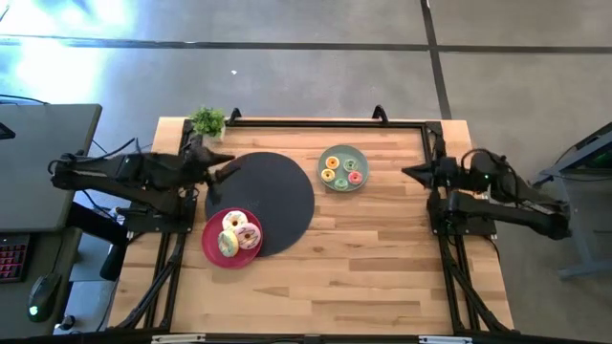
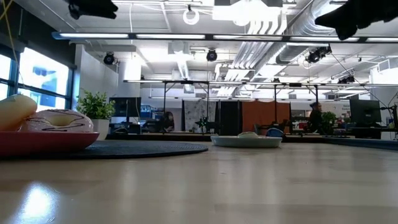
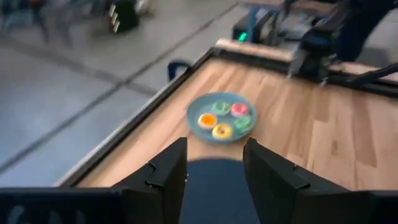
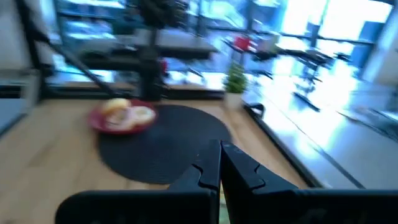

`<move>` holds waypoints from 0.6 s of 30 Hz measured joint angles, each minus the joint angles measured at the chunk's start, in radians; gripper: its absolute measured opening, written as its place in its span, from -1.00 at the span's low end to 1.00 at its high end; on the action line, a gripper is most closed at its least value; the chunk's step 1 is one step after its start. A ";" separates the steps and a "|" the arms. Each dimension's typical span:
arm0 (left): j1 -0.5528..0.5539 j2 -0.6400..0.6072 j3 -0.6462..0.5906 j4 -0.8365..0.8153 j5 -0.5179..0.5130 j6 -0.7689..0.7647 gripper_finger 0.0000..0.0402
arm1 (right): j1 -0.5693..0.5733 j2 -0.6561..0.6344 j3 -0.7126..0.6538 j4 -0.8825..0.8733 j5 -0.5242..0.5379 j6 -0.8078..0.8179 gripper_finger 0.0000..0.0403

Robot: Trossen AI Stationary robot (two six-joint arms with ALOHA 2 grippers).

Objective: Pick & Place donuts
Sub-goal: Return to Home Position

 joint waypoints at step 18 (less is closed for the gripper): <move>-0.019 -0.418 -0.609 0.621 0.173 0.277 -0.26 | 0.000 -0.211 -0.241 0.316 -0.012 0.216 -1.00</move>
